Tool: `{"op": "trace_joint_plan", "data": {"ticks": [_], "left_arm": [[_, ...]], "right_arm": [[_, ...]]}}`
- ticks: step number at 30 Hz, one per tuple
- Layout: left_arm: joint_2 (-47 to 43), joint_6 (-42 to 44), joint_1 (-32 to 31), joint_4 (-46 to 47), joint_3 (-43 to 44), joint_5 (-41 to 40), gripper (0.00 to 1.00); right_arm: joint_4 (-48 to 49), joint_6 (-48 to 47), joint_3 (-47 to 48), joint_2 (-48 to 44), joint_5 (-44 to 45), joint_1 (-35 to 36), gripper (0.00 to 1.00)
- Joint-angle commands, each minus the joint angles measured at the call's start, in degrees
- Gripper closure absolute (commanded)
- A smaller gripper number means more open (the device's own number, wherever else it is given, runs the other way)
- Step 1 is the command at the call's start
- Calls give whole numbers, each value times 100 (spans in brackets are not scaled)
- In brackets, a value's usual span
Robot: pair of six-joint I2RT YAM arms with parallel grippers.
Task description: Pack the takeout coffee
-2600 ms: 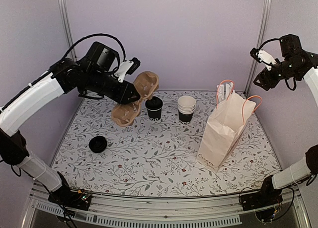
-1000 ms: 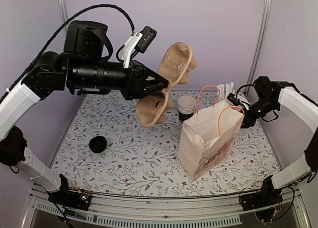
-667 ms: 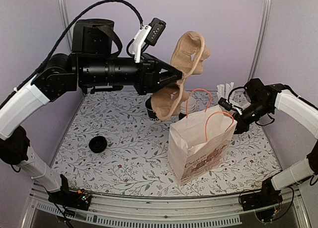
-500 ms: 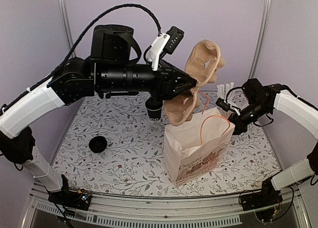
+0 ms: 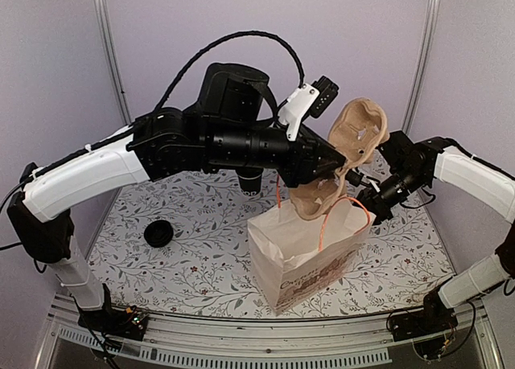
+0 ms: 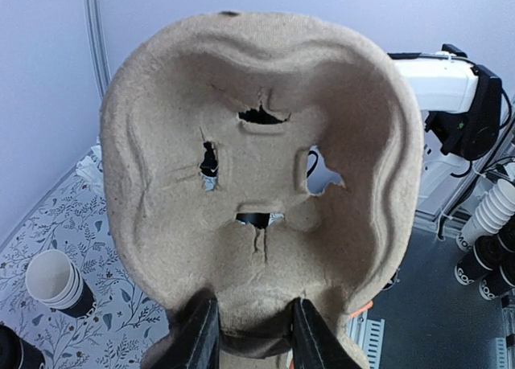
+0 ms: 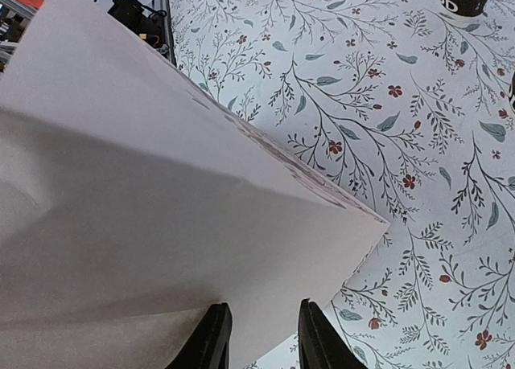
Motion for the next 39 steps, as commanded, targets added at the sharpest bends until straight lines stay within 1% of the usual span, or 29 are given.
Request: {"op": "trace_joint_plan", "data": {"ticks": [1, 4, 7, 11, 14, 16, 19, 24, 29, 31, 39], "left_arm": [[-303, 18, -93, 284, 61, 86, 68], [-659, -55, -92, 491, -197, 34, 68], [-830, -138, -92, 687, -372, -86, 66], [-661, -363, -92, 836, -424, -195, 66], [-552, -467, -86, 1033, -511, -222, 66], [-472, -437, -83, 1066, -518, -448, 66], [-353, -359, -60, 1096, -476, -542, 66], [-173, -392, 64, 1159, -471, -400, 67], [-1, -508, 105, 1212, -542, -283, 67], [3, -575, 110, 1221, -621, -93, 68], [-481, -726, 65, 1302, -1551, 164, 68]], "right_arm": [[266, -186, -152, -114, -111, 1, 69], [537, -144, -364, -312, -166, -99, 67], [676, -138, -449, -436, -329, -324, 64], [789, -177, -535, -479, -624, -603, 62], [892, -200, -682, -478, -614, -631, 62], [963, -200, -773, -496, -623, -631, 61], [1063, -200, -913, -552, -669, -634, 61], [1206, -184, -1086, -669, -672, -627, 61], [1205, -187, -1058, -736, -672, -638, 61], [1228, -176, -1085, -786, -678, -658, 61], [1509, -84, -1348, -928, -778, -792, 60]]}}
